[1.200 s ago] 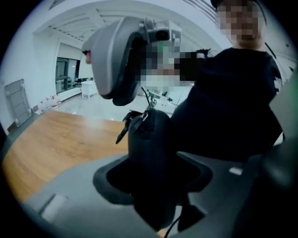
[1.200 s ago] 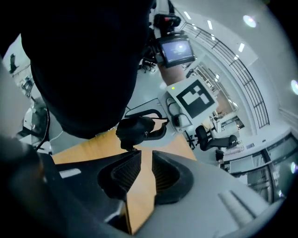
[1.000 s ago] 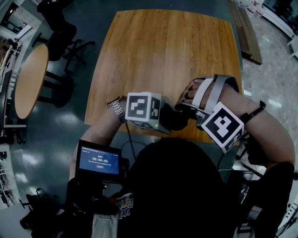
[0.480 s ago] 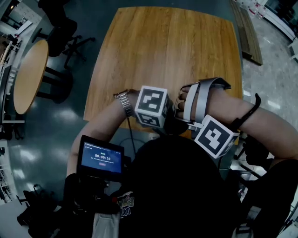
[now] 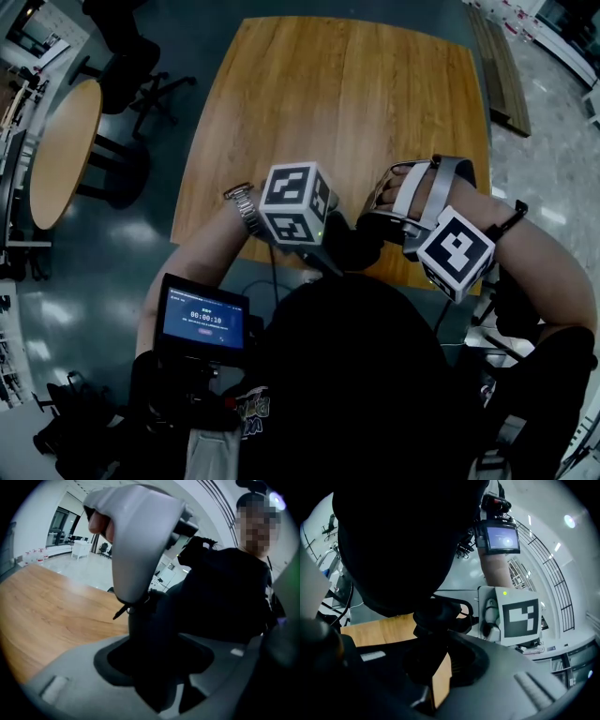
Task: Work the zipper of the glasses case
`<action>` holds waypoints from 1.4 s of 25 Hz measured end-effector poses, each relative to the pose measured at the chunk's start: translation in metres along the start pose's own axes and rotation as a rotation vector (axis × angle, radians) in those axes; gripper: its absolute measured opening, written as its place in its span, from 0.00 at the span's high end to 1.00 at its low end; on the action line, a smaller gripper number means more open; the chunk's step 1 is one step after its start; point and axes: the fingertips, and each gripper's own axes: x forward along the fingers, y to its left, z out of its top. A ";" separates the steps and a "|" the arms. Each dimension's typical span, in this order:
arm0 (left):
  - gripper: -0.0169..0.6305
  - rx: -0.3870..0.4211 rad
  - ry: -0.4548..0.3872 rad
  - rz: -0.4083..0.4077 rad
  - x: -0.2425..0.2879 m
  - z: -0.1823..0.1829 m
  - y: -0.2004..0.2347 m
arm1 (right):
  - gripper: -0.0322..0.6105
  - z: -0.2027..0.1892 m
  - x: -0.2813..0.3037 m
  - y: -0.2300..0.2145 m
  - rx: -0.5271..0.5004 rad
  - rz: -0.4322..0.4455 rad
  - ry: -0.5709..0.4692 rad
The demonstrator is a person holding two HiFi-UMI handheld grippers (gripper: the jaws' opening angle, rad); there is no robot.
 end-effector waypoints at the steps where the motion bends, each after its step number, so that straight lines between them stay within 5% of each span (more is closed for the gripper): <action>1: 0.59 -0.002 0.011 0.005 0.000 -0.002 0.001 | 0.95 0.000 0.001 0.001 0.003 0.006 -0.002; 11: 0.59 -0.037 -0.063 -0.032 -0.002 0.004 0.001 | 0.95 -0.006 -0.013 0.003 0.046 -0.061 0.014; 20: 0.59 -0.021 0.029 -0.022 -0.001 0.000 -0.002 | 0.94 0.000 -0.010 0.003 0.050 -0.049 -0.016; 26: 0.59 -0.023 0.126 -0.025 0.000 -0.012 -0.004 | 0.77 0.005 -0.009 0.008 0.063 0.068 -0.037; 31: 0.59 -0.007 0.195 -0.039 0.002 -0.019 -0.007 | 0.75 0.013 0.003 0.010 -0.023 0.143 -0.025; 35: 0.59 0.016 0.243 -0.017 0.002 -0.024 -0.006 | 0.83 0.016 0.008 0.020 -0.095 0.235 -0.007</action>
